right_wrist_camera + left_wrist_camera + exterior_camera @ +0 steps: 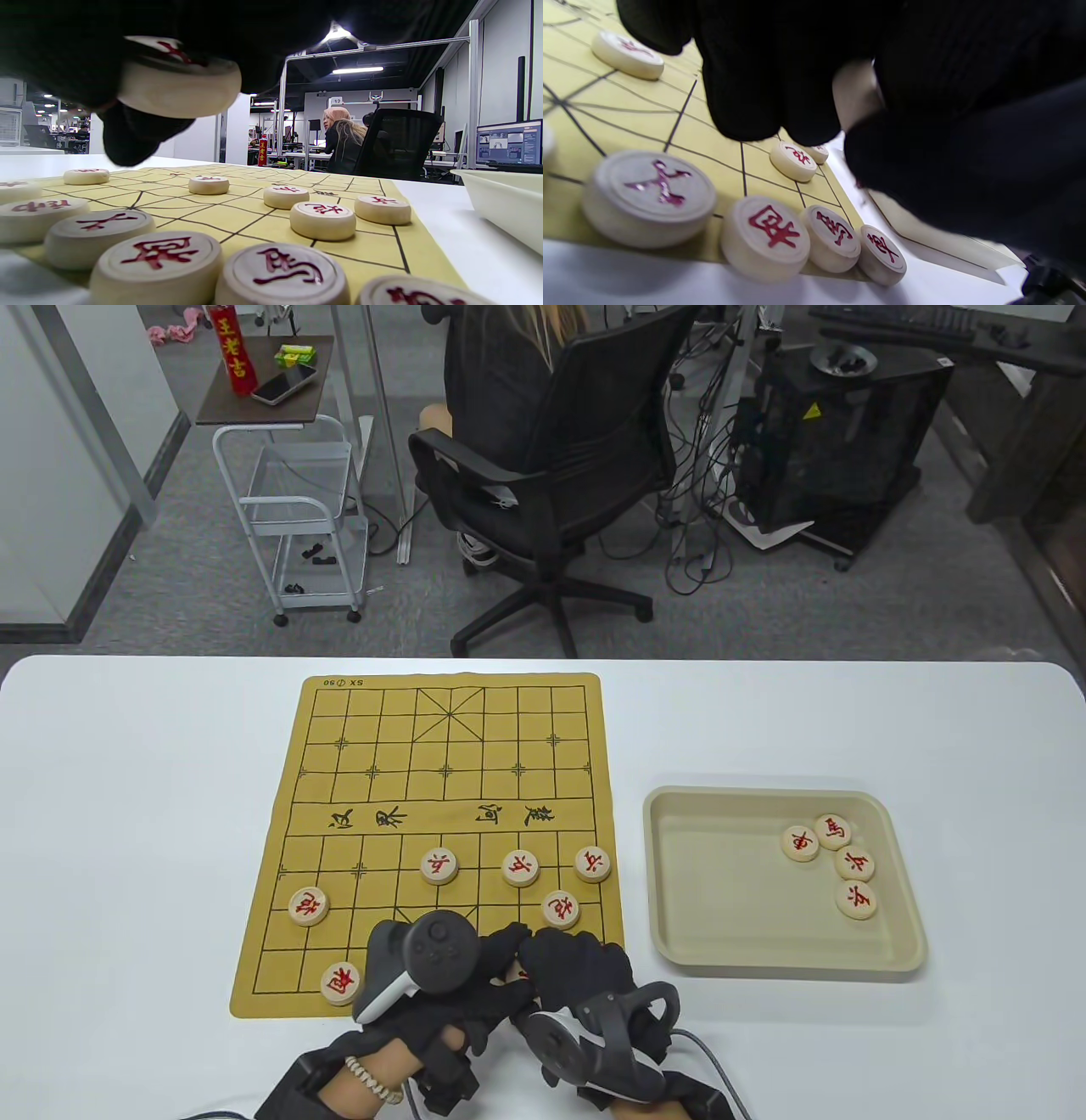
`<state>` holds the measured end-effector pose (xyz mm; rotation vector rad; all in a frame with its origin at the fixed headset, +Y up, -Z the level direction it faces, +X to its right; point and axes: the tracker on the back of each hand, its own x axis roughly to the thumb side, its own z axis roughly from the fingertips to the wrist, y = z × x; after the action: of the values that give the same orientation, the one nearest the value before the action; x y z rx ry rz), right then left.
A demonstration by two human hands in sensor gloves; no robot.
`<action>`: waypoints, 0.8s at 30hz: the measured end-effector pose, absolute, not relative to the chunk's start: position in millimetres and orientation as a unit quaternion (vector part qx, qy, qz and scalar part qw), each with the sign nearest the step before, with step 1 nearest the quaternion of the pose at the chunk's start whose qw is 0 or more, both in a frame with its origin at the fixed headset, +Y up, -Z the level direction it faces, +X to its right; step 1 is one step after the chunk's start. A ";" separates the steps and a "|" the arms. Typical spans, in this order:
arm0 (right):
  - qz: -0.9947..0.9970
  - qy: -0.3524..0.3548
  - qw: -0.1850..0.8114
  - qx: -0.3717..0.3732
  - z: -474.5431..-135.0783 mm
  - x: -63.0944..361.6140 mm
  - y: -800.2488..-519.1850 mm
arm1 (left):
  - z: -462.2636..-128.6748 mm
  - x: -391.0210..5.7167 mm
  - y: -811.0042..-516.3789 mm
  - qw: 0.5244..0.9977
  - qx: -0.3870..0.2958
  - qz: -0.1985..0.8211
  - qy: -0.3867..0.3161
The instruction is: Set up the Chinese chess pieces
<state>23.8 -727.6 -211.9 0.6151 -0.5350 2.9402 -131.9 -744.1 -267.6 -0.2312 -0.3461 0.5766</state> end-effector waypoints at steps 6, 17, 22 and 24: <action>0.964 -0.159 0.067 0.204 -214.4 30.7 -731.1 | -270.5 -140.9 -743.8 0.933 -0.115 0.304 -0.153; 0.989 -0.096 0.037 0.110 -233.9 71.2 -741.1 | -264.5 -213.9 -717.5 0.981 -0.086 0.123 -0.127; 0.989 -0.090 0.041 0.107 -234.9 71.8 -742.0 | -266.6 -227.9 -733.5 0.981 -0.146 0.030 -0.127; 0.989 -0.089 0.039 0.108 -234.8 71.4 -742.2 | -267.3 -228.4 -741.1 0.978 -0.161 0.007 -0.132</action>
<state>71.4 -742.2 -234.8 0.3312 -0.2719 3.0339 -228.4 -741.1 -267.3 -0.3240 -0.2653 0.0145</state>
